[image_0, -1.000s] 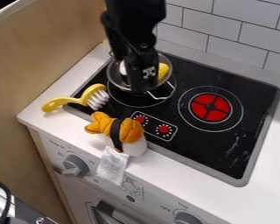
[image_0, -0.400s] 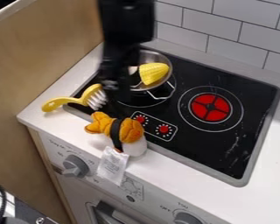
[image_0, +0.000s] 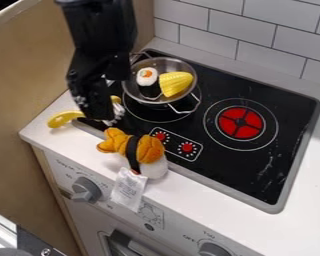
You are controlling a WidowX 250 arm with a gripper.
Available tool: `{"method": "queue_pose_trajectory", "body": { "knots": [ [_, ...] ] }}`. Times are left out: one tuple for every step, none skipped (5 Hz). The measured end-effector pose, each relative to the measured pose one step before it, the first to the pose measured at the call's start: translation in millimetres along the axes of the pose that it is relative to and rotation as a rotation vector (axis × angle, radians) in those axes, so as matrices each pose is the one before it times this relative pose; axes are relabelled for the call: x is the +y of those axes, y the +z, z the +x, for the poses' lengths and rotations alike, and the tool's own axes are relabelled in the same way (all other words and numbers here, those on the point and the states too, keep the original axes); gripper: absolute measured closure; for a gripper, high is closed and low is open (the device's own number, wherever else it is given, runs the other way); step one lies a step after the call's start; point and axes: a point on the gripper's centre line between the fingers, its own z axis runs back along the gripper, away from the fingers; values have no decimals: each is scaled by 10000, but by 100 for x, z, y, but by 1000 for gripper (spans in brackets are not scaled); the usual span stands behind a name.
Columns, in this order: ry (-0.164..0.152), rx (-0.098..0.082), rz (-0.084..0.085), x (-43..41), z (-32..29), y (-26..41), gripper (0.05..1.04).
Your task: Put the yellow and white object in the silver pot on the left burner
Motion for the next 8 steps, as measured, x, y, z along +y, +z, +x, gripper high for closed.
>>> {"method": "queue_pose_trajectory", "body": {
  "knots": [
    [3, 13, 145, -582, 50, -1097, 83],
    [75, 18, 294, -676, 608, -923, 83],
    [17, 35, 202, -260, 718, -602, 83],
    [17, 47, 407, -5, 622, -739, 83],
    [33, -112, 252, 151, 123, -1631, 83],
    [22, -116, 235, 95, 37, -930, 83],
    [61, -17, 26, -430, -167, -483, 83],
    [79, -126, 136, -112, -178, -360, 83]
  ]
}}
